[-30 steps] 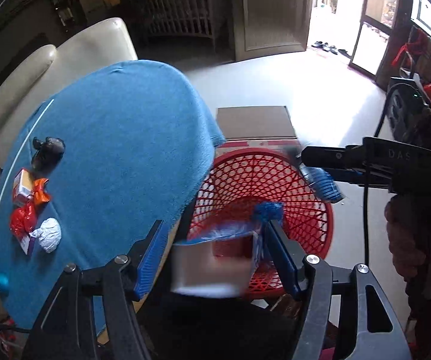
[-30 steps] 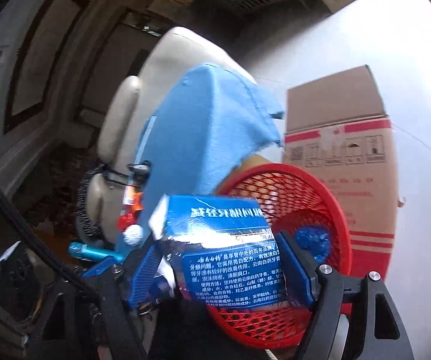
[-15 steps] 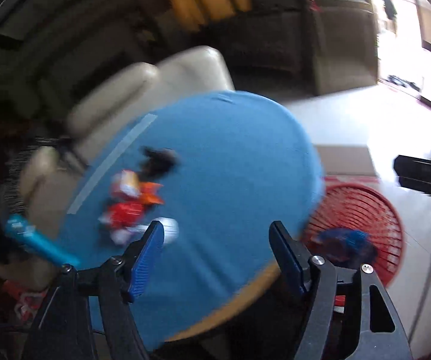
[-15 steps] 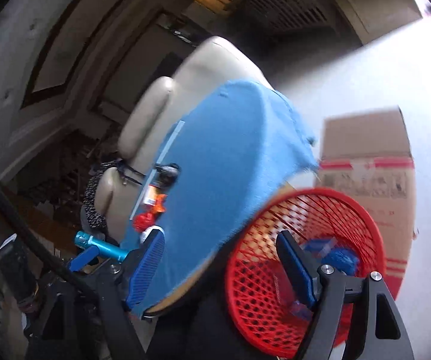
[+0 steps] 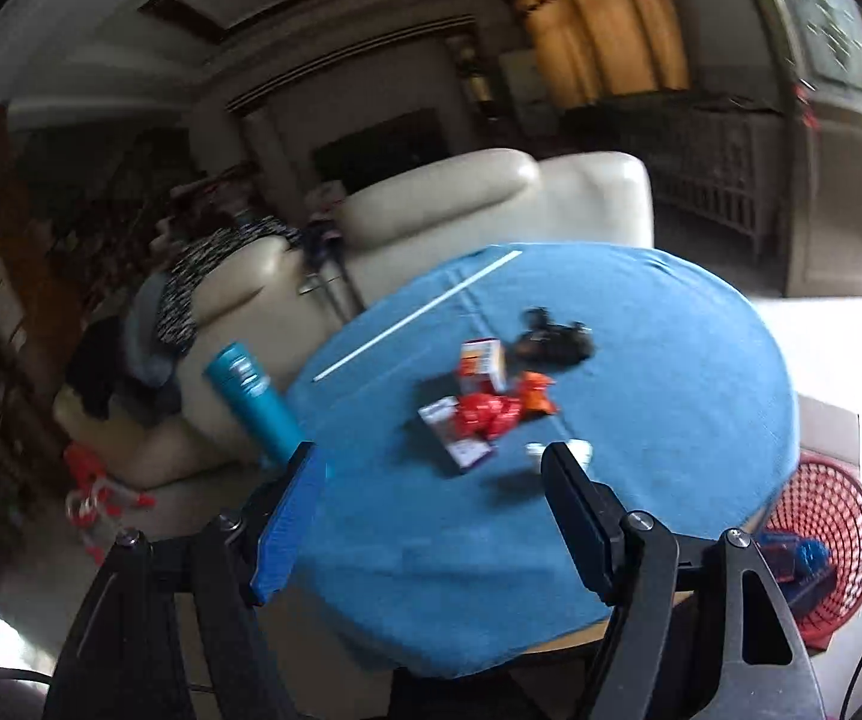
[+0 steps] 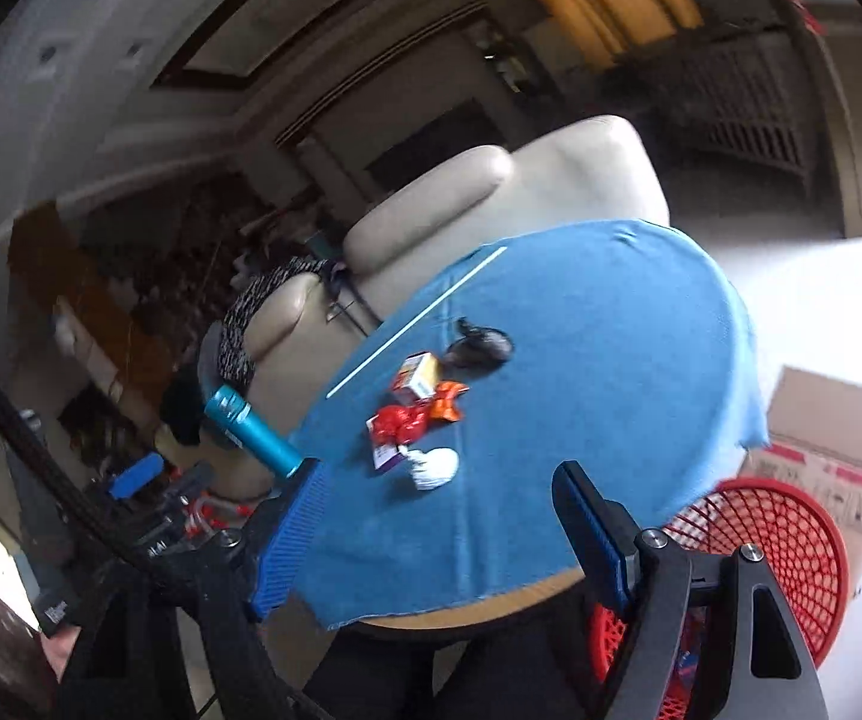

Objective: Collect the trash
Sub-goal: 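Move both open tools back over the remaining items on the table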

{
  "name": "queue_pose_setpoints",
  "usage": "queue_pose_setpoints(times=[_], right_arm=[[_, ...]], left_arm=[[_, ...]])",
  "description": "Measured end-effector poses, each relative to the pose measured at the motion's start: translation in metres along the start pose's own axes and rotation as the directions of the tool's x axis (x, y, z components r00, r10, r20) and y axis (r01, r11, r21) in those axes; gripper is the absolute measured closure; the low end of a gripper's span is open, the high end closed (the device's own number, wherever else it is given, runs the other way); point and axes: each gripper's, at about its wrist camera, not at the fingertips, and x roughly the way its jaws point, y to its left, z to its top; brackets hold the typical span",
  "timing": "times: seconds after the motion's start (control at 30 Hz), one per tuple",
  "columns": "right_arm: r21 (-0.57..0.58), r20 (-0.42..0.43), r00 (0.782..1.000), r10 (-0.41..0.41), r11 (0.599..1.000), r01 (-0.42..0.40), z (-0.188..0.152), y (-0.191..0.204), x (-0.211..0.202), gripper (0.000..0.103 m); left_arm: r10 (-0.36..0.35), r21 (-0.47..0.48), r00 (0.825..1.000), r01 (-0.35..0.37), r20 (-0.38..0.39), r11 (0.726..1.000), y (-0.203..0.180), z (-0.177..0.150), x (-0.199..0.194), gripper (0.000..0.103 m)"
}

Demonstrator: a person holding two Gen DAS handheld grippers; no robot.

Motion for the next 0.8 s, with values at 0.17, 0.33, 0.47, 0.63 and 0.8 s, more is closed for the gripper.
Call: queue_pose_setpoints(times=[0.17, 0.33, 0.47, 0.63, 0.8], right_arm=[[-0.065, -0.019, 1.0, 0.018, 0.998, -0.019, 0.001, 0.037, 0.017, 0.023], [-0.131, -0.039, 0.999, 0.025, 0.991, -0.03, -0.004, 0.066, 0.029, 0.023], [-0.163, -0.054, 0.998, 0.03, 0.986, -0.039, -0.006, 0.079, 0.036, 0.023], [-0.176, -0.082, 0.996, 0.031, 0.983, -0.045, -0.011, 0.082, 0.049, 0.023], [-0.186, -0.105, 0.994, 0.03, 0.981, -0.05, -0.015, 0.081, 0.065, 0.023]], left_arm=[[0.036, -0.079, 0.999, -0.037, -0.006, 0.996, 0.039, -0.009, -0.002, 0.028], [0.055, -0.116, 0.998, -0.057, -0.022, 0.992, 0.059, -0.019, -0.001, 0.028], [0.059, -0.125, 0.997, -0.064, -0.042, 0.99, 0.065, -0.026, 0.006, 0.028], [0.059, -0.134, 0.996, -0.067, -0.064, 0.989, 0.073, -0.032, 0.017, 0.028], [0.039, -0.13, 0.995, -0.051, -0.095, 0.99, 0.075, -0.038, 0.033, 0.028]])
